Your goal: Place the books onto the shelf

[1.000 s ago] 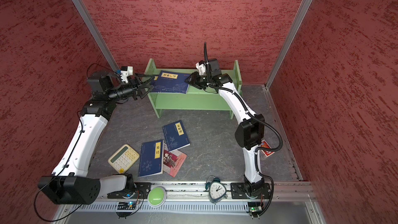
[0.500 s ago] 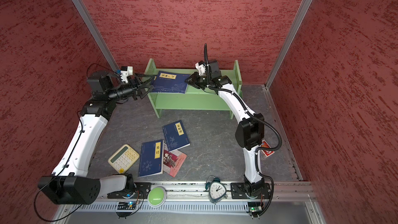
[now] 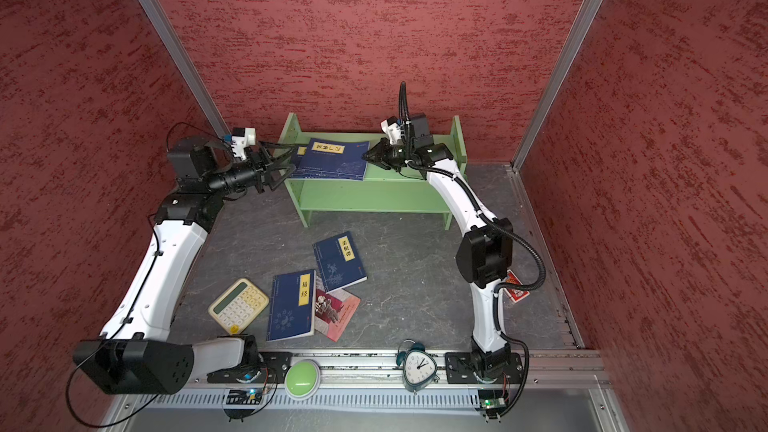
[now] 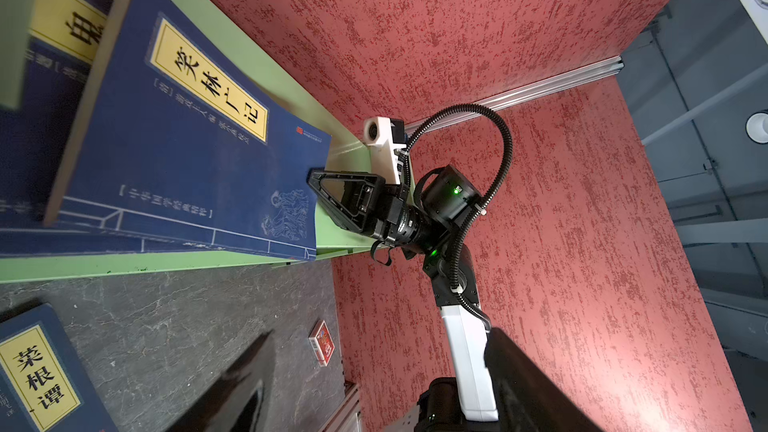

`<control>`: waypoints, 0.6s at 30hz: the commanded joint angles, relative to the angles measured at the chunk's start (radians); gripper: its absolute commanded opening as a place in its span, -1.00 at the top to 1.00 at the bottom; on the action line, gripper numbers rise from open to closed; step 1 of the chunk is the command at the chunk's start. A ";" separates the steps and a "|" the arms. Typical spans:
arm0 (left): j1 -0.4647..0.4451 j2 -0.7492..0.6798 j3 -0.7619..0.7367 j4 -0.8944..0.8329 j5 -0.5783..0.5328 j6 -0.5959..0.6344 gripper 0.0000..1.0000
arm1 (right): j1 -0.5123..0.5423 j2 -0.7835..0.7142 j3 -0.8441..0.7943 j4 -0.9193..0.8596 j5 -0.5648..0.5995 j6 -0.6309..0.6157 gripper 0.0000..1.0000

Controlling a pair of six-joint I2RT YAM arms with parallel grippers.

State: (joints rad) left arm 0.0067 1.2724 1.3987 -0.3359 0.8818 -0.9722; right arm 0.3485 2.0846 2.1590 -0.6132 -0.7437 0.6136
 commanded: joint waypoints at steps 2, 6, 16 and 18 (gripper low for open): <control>0.009 -0.010 0.022 0.017 0.005 0.006 -0.59 | -0.016 0.051 0.097 -0.145 -0.031 -0.095 0.81; 0.010 -0.007 0.022 0.018 0.002 0.005 -0.59 | -0.016 0.089 0.151 -0.174 -0.086 -0.123 0.80; 0.009 0.002 0.022 0.025 -0.001 0.004 -0.59 | -0.007 0.120 0.167 -0.134 -0.112 -0.113 0.75; 0.009 0.004 0.022 0.028 0.000 0.003 -0.59 | 0.002 0.124 0.174 -0.119 -0.116 -0.102 0.73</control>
State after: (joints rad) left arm 0.0113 1.2728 1.3987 -0.3359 0.8814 -0.9726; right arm 0.3340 2.1754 2.3047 -0.7246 -0.8425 0.5240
